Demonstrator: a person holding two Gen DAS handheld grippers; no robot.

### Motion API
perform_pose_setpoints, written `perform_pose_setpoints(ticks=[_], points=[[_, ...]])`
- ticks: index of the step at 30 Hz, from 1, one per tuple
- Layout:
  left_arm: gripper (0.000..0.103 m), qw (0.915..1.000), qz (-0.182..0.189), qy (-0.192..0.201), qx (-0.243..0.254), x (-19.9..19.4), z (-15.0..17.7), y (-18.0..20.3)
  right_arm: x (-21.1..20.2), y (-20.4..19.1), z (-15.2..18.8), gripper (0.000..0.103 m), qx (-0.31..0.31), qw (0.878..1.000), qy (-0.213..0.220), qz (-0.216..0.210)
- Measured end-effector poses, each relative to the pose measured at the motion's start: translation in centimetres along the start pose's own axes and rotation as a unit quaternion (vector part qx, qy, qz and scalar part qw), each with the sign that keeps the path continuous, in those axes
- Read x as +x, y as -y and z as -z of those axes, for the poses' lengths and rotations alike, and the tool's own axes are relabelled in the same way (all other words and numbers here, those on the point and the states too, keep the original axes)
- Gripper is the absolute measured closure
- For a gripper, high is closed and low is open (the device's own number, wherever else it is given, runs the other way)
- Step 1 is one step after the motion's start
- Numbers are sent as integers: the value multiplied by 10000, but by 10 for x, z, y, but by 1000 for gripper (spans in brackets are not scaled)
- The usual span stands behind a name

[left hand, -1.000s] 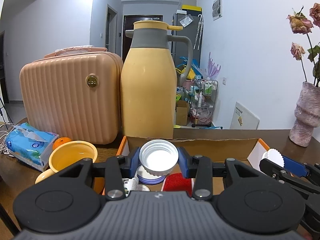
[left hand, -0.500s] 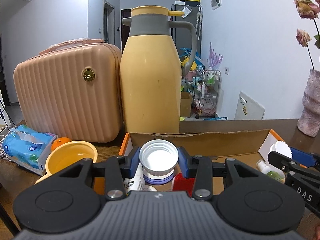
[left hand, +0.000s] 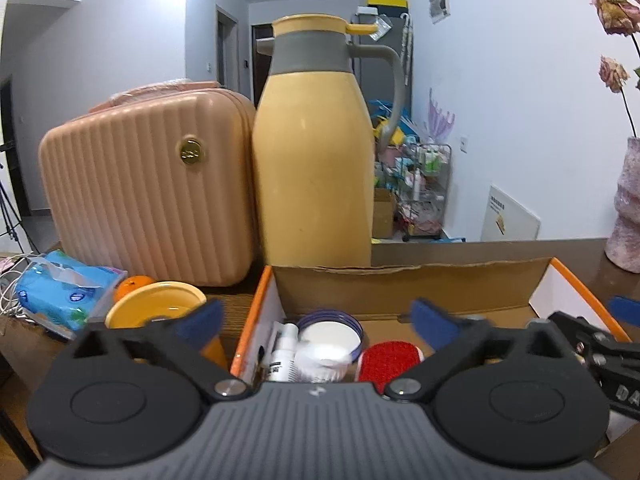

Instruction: Organize rigid objects

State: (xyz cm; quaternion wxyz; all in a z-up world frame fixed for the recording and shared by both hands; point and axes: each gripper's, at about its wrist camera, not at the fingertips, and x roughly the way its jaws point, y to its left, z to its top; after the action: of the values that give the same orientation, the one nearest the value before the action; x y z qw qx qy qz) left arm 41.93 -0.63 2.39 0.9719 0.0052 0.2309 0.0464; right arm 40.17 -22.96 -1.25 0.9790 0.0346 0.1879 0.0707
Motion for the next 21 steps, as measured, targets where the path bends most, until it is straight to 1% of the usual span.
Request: perform_pose_setpoints(ticks=[2,11,17,21], points=[[0,10000,10,-27,-13,0,-1,0,-2,0,-1,0,5,10000,66,59],[0,9999,-23,-38,-97,0,-1,-3,-3,0,-2,0,21,9999,65,117],[0,9999,-15,56,-158,-10,-4,-4,-13,1,-6,0,-7,9998,129,139],[0,9998,30,167,-124,-24,-3,-4,-28,1,-8,0,-72,9995,249,170]])
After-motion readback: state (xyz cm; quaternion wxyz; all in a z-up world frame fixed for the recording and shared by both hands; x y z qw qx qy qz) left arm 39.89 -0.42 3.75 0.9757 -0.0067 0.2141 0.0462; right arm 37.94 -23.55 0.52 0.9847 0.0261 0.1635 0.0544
